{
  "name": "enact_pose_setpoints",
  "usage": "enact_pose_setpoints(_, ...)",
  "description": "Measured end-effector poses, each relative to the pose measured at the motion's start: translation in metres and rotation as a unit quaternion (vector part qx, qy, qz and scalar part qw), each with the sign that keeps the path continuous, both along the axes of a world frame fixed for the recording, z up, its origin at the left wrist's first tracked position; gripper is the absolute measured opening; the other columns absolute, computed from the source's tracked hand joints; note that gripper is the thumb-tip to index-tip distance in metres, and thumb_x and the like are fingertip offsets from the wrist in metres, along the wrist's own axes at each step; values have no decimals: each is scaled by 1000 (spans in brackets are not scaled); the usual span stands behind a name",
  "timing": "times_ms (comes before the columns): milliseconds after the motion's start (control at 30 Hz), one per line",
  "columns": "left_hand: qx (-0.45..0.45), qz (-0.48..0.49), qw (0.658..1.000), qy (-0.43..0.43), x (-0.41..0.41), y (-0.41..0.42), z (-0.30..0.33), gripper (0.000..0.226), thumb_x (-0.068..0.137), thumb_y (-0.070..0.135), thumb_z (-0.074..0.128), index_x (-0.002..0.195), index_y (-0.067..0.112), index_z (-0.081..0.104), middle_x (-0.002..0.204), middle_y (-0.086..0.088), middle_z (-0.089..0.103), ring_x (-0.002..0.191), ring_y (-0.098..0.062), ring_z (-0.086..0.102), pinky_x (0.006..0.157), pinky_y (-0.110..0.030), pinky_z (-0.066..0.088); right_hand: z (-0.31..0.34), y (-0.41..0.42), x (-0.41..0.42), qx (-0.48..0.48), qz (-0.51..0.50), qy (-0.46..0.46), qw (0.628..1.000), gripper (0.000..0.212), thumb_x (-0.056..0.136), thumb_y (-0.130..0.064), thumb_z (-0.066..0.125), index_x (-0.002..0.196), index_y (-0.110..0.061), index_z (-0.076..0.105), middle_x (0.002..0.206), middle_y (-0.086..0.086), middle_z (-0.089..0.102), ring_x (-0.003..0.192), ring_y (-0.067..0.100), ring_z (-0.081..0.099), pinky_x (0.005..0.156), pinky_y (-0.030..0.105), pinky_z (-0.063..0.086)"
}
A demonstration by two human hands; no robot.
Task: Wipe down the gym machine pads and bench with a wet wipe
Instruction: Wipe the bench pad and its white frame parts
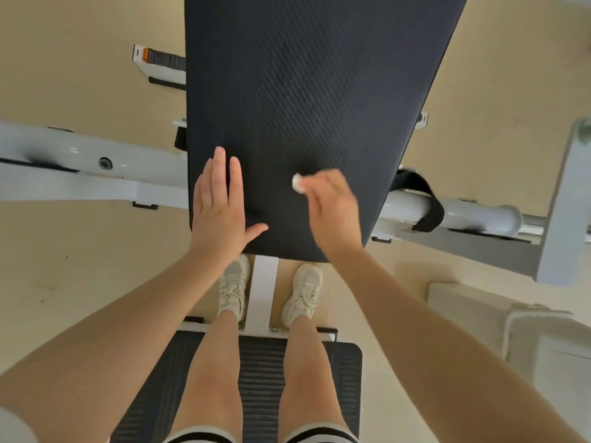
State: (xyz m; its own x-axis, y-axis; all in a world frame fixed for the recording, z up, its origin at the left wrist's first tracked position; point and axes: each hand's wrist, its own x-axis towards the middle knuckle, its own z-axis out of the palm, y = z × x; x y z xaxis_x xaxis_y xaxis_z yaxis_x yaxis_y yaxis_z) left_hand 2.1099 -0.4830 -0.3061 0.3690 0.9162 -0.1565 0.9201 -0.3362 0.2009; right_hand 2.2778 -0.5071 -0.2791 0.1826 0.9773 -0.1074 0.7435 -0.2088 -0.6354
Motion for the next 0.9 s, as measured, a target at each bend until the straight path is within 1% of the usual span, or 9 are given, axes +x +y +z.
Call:
enact_pose_setpoints(133, 20, 18, 1000, -5, 11, 38, 20, 104, 64, 38, 81, 142, -1, 23, 149, -29, 19, 134, -47, 25, 107, -49, 20, 46, 81, 36, 42, -150, 9, 988, 21, 92, -5, 48, 102, -6, 66, 110, 10, 54, 86, 10, 47, 70, 4, 30)
enact_pose_setpoints(267, 33, 3, 999, -7, 16, 62, 17, 101, 61, 33, 84, 139, -2, 30, 147, -29, 24, 132, -46, 31, 105, -50, 26, 53, 121, 59, 61, -167, -12, 984, 25, 93, -4, 43, 106, -7, 63, 114, 6, 52, 87, 8, 45, 66, -5, 31)
enact_pose_setpoints(367, 37, 1, 999, -10, 13, 62, 8, 99, 60, 33, 83, 137, -3, 32, 143, -29, 32, 129, -46, 36, 102, -48, 30, 43, 129, 55, 71, -149, -24, 986, 23, 92, -6, 44, 104, -9, 64, 112, 7, 55, 88, 12, 49, 68, 3, 35)
enact_pose_setpoints(400, 40, 0, 999, -11, 11, 62, 6, 98, 61, 33, 83, 137, -3, 33, 143, -29, 33, 128, -46, 37, 102, -48, 30, 38, 126, 48, 86, -123, -32, 988, 23, 89, -5, 46, 101, -9, 65, 107, 9, 57, 87, 16, 52, 72, 12, 39)
enact_pose_setpoints(500, 42, -4, 999, -10, 10, 61, 6, 100, 60, 33, 83, 137, -3, 31, 142, -30, 33, 128, -47, 37, 102, -47, 29, 12, 95, 21, 83, 23, -79, 993, 20, 80, 1, 53, 92, -6, 67, 93, 15, 60, 82, 29, 57, 70, 32, 46)
enact_pose_setpoints(633, 29, -8, 1000, 1, 10, 61, 10, 102, 60, 32, 83, 139, -3, 29, 143, -29, 32, 129, -46, 37, 102, -47, 31, -2, 42, -8, -82, 159, -56, 982, 35, 88, -1, 52, 121, -12, 56, 121, 6, 54, 108, 21, 50, 93, 34, 47)
enact_pose_setpoints(700, 31, -11, 999, -3, 9, 61, 10, 101, 60, 31, 83, 138, -3, 29, 143, -30, 33, 128, -46, 37, 101, -48, 34, -3, 28, -13, -142, 198, -50, 969, 42, 89, 3, 49, 128, -13, 51, 126, 5, 49, 111, 21, 46, 94, 33, 45)
enact_pose_setpoints(767, 30, -17, 999, -7, 8, 60, 10, 101, 61, 32, 83, 139, -2, 28, 143, -29, 32, 129, -46, 37, 102, -48, 34, 4, 31, -11, -149, 189, -32, 970, 35, 92, 0, 46, 124, -12, 54, 120, 7, 50, 106, 22, 48, 89, 33, 46)
enact_pose_setpoints(900, 43, -22, 999, -20, 4, 60, 9, 99, 62, 34, 81, 138, -1, 27, 142, -32, 31, 128, -47, 38, 102, -45, 30, 17, 75, 5, 60, 31, -48, 997, 20, 89, -10, 53, 102, -3, 66, 97, 13, 59, 86, 24, 54, 71, 31, 47)
